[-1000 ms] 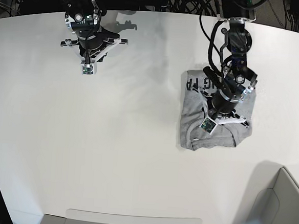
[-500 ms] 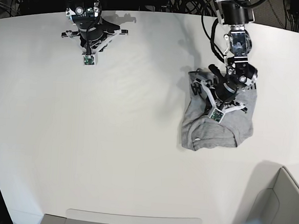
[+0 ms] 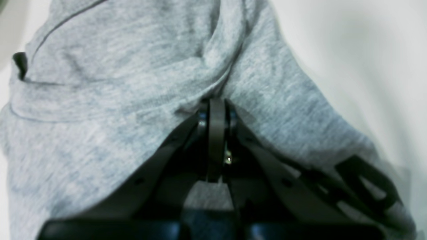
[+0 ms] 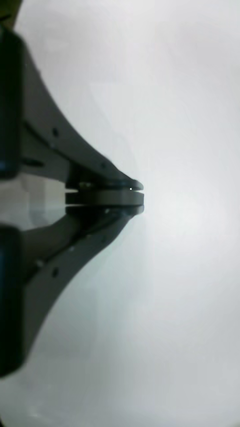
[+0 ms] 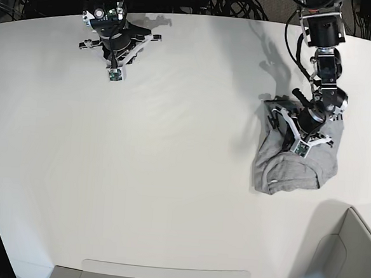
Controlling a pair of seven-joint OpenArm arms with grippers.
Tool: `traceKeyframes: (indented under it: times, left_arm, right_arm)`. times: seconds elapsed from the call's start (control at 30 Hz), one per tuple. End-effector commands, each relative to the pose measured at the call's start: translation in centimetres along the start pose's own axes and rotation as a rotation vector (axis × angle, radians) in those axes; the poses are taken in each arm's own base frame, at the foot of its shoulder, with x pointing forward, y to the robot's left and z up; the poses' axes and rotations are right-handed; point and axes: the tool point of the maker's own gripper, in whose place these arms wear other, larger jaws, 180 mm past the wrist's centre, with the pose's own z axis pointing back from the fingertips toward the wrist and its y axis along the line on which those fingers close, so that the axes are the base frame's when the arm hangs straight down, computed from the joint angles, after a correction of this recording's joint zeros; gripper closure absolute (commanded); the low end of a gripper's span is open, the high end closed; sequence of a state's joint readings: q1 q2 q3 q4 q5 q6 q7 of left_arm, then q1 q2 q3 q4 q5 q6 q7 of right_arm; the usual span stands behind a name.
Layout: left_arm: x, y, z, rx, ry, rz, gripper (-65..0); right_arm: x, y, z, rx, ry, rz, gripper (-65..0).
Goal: Fold the T-shirt properly
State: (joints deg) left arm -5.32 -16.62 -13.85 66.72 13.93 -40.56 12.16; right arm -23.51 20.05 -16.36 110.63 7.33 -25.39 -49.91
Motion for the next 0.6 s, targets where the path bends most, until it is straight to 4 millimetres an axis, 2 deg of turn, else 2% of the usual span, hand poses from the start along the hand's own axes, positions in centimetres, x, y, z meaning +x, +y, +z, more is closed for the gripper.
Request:
traceKeyframes:
  times: [0.0, 0.17, 0.23, 0.37, 0.5, 0.57]
  left_arm:
    - [-0.8, 1.9, 0.5, 0.04, 0.057, -0.042, 0.0]
    - [-0.7, 3.9, 1.4, 0.085, 0.051, -0.038, 0.0]
    - [0.5, 5.4, 2.2, 0.136, 0.014, -0.024, 0.0]
    - [5.2, 7.5, 4.8, 0.261, -0.131, 0.005, 0.0]
    - [9.4, 6.9, 7.0, 0.323, -0.252, 0.009, 0.0]
    - [10.3, 6.3, 7.8, 0.335, -0.28, 0.008, 0.0]
  right_arm:
    - [1.0, -0.1, 0.4, -0.001, -0.039, 0.003, 0.0]
    - [1.1, 0.1, 0.4, 0.005, -0.042, 0.007, 0.0]
    - [1.5, 0.2, 0.7, 0.01, -0.055, 0.008, 0.0]
    - [2.6, 0.5, 1.2, 0.022, -0.088, 0.006, 0.0]
    - [3.6, 0.6, 1.7, 0.029, -0.119, 0.005, 0.0]
    - [4.0, 0.8, 2.1, 0.035, -0.134, 0.004, 0.0]
